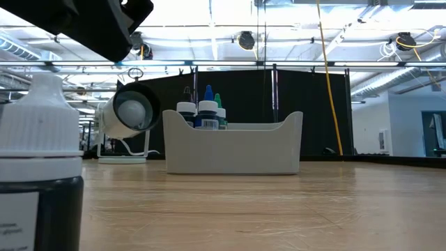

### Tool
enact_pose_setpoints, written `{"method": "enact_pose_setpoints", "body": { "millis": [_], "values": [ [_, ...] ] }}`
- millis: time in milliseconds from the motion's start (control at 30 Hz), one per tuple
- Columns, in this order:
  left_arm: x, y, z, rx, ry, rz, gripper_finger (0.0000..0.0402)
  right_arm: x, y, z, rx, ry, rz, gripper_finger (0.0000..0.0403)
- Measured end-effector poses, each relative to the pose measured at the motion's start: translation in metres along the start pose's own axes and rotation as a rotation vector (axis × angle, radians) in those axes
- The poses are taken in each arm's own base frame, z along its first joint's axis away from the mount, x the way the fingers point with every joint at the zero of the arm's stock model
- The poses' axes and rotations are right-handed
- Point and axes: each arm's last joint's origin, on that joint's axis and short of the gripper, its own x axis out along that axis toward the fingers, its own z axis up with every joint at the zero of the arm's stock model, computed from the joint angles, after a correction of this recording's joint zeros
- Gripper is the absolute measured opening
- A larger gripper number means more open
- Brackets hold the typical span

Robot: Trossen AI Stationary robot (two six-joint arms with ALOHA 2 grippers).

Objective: Pick & Place food coloring
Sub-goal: Put the small orange food coloring bottle into the gray bin

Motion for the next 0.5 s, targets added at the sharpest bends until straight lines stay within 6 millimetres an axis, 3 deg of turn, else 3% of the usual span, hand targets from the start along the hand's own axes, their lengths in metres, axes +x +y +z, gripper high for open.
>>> {"method": "enact_pose_setpoints", "body": {
  "millis": [500],
  "values": [
    [0.0,0.0,-0.0001,-0.005,0.001,0.0,0.0161,0.0031,0.0027,0.0073,0.069,-0.068,0.06,0.018]
  ]
}}
